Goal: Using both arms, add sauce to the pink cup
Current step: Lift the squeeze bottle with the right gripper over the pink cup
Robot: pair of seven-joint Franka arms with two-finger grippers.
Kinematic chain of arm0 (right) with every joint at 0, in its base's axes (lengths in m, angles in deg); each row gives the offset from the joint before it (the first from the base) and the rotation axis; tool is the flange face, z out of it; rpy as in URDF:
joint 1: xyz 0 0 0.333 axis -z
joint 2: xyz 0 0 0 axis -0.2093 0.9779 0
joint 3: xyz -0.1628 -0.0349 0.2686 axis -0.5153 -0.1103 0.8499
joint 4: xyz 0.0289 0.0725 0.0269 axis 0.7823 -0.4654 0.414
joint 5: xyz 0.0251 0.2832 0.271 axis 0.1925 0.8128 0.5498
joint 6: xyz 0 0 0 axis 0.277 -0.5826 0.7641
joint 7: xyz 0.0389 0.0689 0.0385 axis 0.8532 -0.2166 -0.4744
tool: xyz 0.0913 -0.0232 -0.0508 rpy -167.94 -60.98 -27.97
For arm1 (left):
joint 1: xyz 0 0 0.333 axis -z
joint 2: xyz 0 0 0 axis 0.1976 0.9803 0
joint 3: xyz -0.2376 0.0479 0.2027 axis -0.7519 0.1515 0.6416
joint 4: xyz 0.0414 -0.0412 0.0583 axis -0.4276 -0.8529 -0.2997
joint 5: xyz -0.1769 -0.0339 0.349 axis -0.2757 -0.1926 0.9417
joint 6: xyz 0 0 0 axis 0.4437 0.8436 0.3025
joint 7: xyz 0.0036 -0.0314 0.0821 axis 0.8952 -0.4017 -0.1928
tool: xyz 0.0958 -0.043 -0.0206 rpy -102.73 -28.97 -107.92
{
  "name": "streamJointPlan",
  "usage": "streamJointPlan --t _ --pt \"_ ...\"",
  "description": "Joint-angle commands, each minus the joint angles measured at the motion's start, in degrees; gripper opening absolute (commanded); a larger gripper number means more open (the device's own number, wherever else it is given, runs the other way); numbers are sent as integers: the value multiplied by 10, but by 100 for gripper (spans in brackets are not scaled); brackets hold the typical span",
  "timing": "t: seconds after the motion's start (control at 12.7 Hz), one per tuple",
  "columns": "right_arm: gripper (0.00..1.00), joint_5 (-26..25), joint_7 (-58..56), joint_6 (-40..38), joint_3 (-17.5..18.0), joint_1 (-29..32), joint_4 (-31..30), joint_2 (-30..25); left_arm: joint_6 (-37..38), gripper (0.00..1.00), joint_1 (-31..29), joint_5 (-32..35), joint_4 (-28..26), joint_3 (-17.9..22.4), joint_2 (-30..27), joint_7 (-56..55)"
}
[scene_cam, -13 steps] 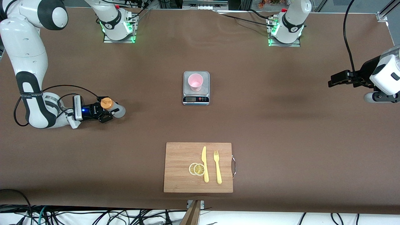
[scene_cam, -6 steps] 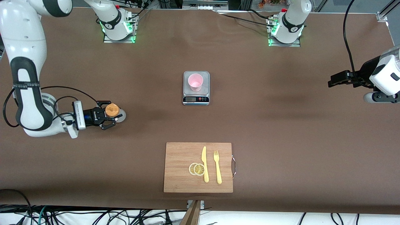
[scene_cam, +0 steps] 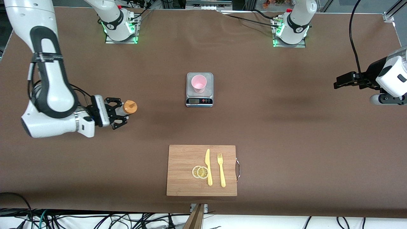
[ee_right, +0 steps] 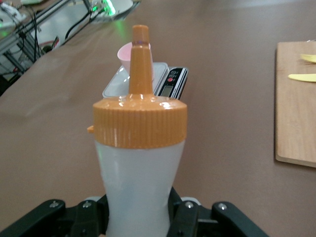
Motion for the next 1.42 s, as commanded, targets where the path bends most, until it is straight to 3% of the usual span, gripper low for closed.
streamJointPlan --t 0.0,0.24,0.79,1.34 --pt "17 -39 10 24 -3 -42 -14 -13 0 100 -2 4 3 0 0 13" --pt "17 -146 93 46 -2 -117 -23 -44 0 100 -2 4 3 0 0 13" --pt "18 -306 322 47 -2 -274 -21 -58 0 100 -1 4 3 0 0 11" --pt "21 -380 446 52 -2 -347 -23 -50 0 100 -1 4 3 0 0 13"
